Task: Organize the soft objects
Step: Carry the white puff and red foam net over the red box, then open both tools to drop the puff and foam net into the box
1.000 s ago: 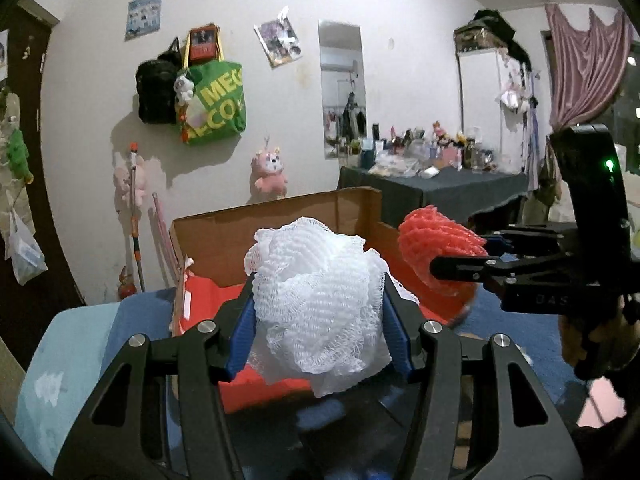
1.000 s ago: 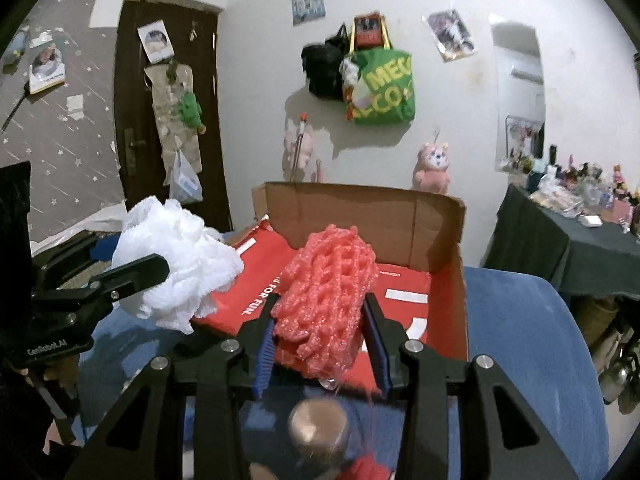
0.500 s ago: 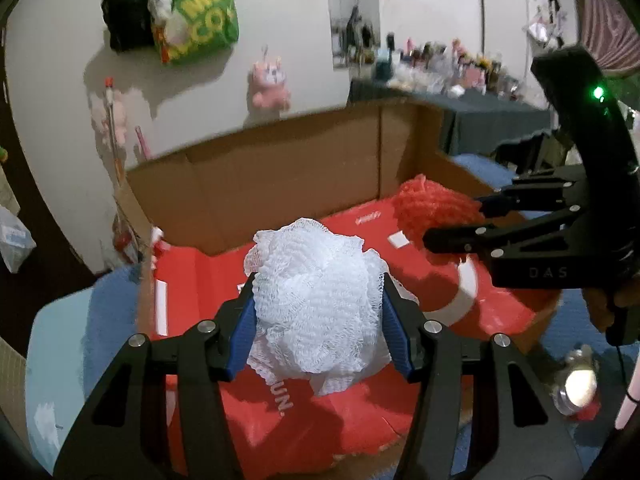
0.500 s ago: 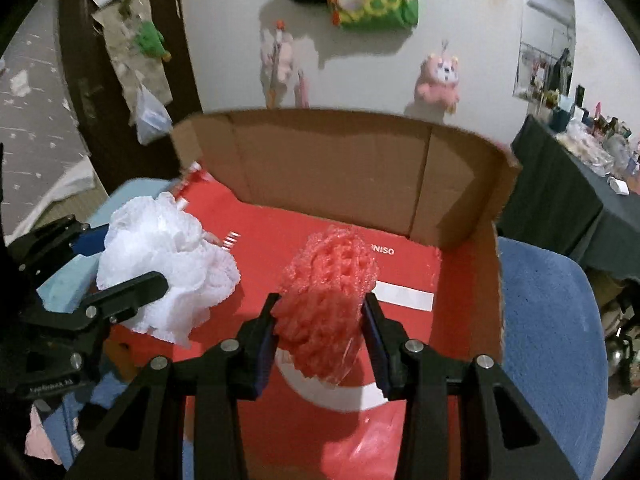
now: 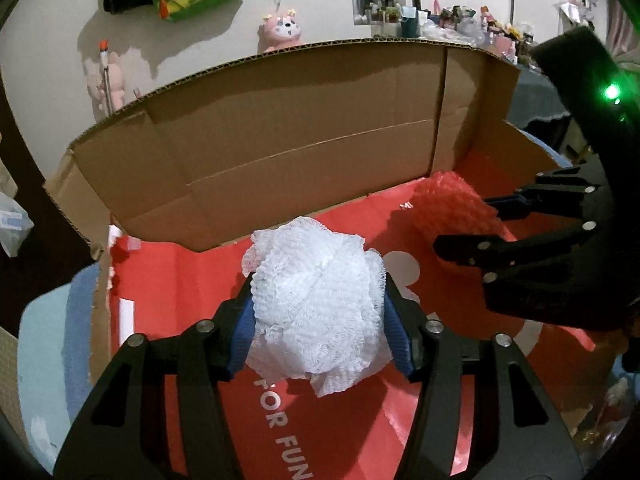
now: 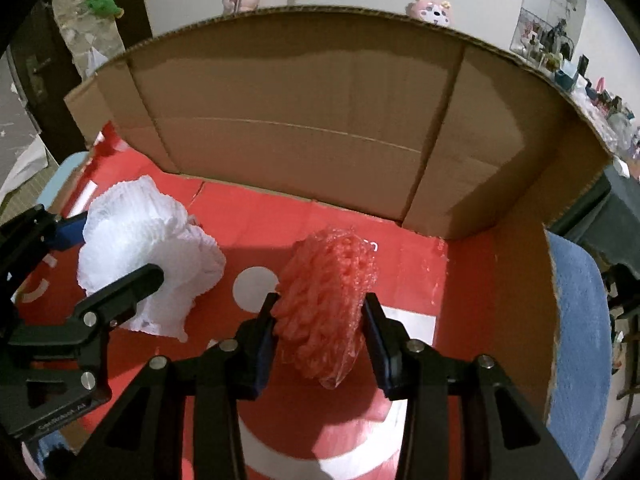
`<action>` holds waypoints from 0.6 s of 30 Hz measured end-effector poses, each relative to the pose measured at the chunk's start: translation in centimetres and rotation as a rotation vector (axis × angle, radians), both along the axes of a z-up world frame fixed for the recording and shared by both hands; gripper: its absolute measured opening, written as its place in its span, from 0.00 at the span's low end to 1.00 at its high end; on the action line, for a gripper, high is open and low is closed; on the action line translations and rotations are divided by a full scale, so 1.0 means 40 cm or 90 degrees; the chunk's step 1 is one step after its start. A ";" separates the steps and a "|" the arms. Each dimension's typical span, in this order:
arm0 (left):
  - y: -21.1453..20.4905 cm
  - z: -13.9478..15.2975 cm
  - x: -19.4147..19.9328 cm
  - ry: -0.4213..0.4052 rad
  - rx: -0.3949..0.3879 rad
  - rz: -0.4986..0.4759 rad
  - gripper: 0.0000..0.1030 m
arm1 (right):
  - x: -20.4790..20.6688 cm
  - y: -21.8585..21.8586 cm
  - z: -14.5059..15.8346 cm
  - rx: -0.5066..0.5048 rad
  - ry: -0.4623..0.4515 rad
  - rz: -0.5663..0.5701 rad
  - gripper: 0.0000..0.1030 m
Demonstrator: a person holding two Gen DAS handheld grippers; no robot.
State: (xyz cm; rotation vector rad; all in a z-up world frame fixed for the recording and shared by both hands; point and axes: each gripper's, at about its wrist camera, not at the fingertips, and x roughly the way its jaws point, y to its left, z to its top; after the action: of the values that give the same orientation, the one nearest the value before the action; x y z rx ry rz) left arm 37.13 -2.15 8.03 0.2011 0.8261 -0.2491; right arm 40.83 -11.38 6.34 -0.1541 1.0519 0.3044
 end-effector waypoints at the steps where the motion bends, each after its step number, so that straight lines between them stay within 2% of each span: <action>1: 0.000 0.001 -0.003 -0.002 -0.002 0.000 0.55 | 0.005 0.001 -0.002 -0.002 0.001 -0.001 0.44; 13: 0.000 -0.001 -0.001 0.001 0.005 0.001 0.71 | 0.016 -0.027 -0.013 0.003 0.009 -0.010 0.49; 18: 0.007 0.006 0.001 0.003 -0.003 0.005 0.77 | 0.035 -0.039 -0.015 0.004 0.009 -0.015 0.59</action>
State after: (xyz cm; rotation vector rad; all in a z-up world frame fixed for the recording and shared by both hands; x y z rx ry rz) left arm 37.18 -1.87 8.26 0.1930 0.8310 -0.2437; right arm 42.21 -12.92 5.73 -0.1348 1.0660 0.2881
